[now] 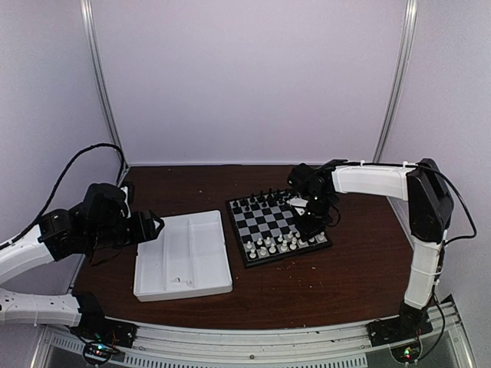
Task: Set up the chess pieces on the board
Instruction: Place the chess piece on the chessboard.
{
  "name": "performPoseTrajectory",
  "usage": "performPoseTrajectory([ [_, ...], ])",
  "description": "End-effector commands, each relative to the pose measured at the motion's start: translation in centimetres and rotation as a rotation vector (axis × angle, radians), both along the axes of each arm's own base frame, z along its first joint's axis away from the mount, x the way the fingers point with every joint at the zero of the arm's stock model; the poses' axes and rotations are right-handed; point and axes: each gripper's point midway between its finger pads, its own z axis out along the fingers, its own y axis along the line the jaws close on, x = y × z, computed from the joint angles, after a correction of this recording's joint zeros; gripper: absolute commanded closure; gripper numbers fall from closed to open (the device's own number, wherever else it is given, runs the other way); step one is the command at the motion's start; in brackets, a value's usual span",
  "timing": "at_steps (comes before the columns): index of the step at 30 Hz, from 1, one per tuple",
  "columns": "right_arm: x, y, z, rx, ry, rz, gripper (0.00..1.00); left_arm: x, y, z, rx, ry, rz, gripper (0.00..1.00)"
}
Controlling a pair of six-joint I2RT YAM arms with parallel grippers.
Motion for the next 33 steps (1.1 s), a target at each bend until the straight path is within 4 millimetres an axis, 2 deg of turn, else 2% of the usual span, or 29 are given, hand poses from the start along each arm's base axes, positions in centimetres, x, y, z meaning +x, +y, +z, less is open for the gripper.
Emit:
performPoseTrajectory([
  [1,1.15,-0.28,0.01,-0.021,-0.028,-0.004,0.98,0.65,-0.21,1.79,-0.007,-0.039,-0.003,0.31],
  [9,0.78,-0.56,0.62,-0.023,-0.024,-0.001,0.96,0.74,-0.40,1.74,-0.005,-0.035,-0.006,0.31],
  [24,0.51,-0.55,0.39,-0.019,-0.015,0.002,0.95,0.73,-0.67,1.66,-0.013,-0.029,-0.014,0.32],
  [31,0.61,-0.50,0.64,-0.014,-0.025,0.003,0.77,0.74,-0.74,1.65,-0.015,-0.026,-0.014,0.32],
  [33,0.65,-0.42,0.89,-0.007,-0.031,0.004,0.75,0.78,-0.81,1.63,-0.014,-0.024,-0.015,0.32],
])
